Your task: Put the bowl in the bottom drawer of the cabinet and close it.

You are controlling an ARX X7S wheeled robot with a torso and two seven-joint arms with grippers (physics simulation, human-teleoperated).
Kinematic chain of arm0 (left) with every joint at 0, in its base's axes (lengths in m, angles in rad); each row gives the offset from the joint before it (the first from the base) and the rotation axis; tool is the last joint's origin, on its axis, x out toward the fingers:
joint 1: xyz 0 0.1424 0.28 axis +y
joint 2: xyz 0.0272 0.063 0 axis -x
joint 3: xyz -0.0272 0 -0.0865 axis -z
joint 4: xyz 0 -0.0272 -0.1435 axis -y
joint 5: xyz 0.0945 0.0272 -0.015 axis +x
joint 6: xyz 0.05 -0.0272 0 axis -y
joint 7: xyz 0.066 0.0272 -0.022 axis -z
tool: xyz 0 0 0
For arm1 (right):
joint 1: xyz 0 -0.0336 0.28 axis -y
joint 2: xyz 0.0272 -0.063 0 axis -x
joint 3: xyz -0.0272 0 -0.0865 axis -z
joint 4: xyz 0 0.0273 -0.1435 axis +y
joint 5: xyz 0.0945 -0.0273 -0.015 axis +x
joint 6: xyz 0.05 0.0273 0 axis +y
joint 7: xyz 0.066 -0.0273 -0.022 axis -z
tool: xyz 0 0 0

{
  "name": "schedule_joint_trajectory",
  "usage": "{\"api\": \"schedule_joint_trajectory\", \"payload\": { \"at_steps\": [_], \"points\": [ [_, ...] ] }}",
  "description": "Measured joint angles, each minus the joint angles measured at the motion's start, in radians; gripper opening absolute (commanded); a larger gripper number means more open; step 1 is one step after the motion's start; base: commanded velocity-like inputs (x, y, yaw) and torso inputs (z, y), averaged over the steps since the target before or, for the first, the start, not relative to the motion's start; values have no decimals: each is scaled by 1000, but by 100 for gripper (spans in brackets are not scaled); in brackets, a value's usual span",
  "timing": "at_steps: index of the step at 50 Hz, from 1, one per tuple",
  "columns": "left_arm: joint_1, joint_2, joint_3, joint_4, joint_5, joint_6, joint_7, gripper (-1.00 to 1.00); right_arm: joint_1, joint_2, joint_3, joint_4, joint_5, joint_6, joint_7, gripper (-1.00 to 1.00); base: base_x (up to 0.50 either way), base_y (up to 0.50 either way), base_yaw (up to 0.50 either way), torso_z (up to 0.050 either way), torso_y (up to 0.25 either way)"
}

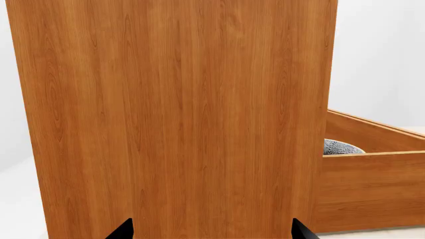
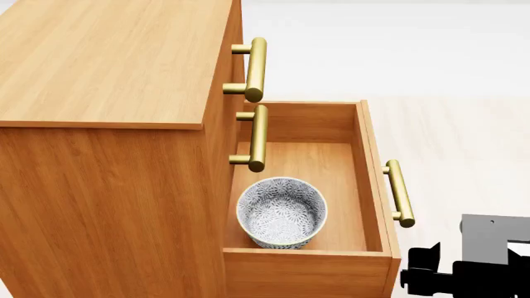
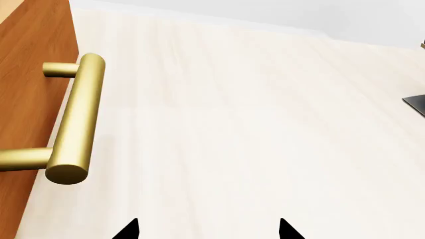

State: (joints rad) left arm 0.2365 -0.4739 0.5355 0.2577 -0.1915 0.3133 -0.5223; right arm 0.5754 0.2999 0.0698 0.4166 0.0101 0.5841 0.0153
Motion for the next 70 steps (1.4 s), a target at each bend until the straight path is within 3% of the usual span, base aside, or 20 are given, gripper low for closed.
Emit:
{"api": "schedule_joint_trajectory", "payload": {
  "at_steps": [70],
  "points": [
    [-3,-8,7,1,-8,6,-8,100,-15,-93,-124,-94,11,57,-29,100,0,0,0,0,0]
  ]
}}
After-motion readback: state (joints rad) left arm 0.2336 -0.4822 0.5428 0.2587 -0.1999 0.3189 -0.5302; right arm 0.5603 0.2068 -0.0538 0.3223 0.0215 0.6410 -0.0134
